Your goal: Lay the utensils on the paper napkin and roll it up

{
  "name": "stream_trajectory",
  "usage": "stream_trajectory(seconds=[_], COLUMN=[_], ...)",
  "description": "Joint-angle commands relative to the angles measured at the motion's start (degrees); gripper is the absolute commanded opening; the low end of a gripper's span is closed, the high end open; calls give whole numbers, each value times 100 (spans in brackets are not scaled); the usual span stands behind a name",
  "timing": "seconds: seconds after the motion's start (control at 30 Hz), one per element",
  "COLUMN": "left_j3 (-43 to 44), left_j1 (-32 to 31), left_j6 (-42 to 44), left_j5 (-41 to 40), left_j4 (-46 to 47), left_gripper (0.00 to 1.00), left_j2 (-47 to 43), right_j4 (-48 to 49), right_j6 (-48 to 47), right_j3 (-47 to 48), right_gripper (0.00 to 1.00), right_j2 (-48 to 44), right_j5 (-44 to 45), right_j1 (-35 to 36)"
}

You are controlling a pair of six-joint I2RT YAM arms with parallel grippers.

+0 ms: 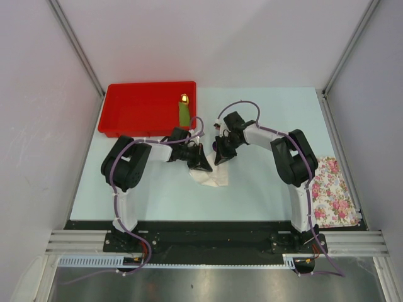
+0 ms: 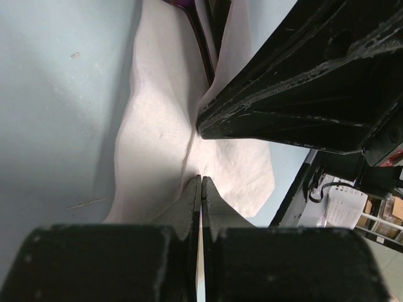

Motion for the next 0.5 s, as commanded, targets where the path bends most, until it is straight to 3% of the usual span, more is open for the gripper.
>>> stream_trajectory(seconds=[0.0,0.13,0.23,0.47], left_j3=[-97,-228,-448,-484], left_j1=[47,38,3,-322], left_j6=[27,-60,-385,-527], left_j5=[-265,-134,104,227], left_j4=[189,513,1304,1622], left_gripper=[0,0,3,7], left_j2=[-81,-317,-651,-767], right_j4=[-265,-142,-81,-46], right_j6=[-354,-425,-460,-460], right_j3=[-184,-317,-299,-326], right_gripper=[0,0,0,0], right_j2=[101,92,144,171], right_j5=[1172,1121,927,760], right_j1=[-8,1,1,10])
